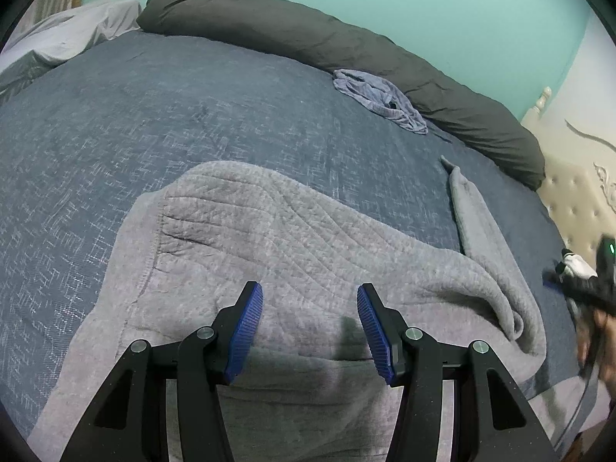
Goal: Fold clothes
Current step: 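Lay the straightened sleeve flat with the right gripper and open it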
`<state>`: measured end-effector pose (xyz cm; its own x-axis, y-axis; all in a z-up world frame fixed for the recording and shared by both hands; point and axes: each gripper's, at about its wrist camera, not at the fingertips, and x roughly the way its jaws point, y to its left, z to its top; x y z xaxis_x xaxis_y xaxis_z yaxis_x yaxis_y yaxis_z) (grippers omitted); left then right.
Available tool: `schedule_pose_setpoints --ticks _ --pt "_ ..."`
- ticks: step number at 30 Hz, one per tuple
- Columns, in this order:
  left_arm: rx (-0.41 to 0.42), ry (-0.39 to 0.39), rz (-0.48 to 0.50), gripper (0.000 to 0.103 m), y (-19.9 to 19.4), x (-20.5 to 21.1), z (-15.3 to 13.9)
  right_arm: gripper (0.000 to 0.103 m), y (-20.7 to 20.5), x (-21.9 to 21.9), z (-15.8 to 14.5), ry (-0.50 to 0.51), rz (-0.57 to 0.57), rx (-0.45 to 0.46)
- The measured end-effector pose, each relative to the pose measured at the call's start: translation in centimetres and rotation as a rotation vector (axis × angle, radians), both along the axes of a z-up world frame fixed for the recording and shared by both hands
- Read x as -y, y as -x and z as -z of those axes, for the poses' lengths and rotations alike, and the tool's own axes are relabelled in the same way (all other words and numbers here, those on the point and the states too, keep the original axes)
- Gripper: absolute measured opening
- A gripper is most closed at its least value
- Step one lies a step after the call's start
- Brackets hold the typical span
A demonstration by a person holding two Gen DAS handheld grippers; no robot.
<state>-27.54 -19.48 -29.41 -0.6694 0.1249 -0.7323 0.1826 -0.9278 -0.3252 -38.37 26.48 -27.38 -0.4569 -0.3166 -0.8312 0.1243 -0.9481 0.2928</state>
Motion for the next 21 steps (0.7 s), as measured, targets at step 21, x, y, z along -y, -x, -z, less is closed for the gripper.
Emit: schedule_pose_setpoints --ticks 21 --pt "0.010 0.024 0.028 0.055 1.5 0.1 -0.4 0.034 12.9 5.6 5.2 -0.067 -0.030 0.094"
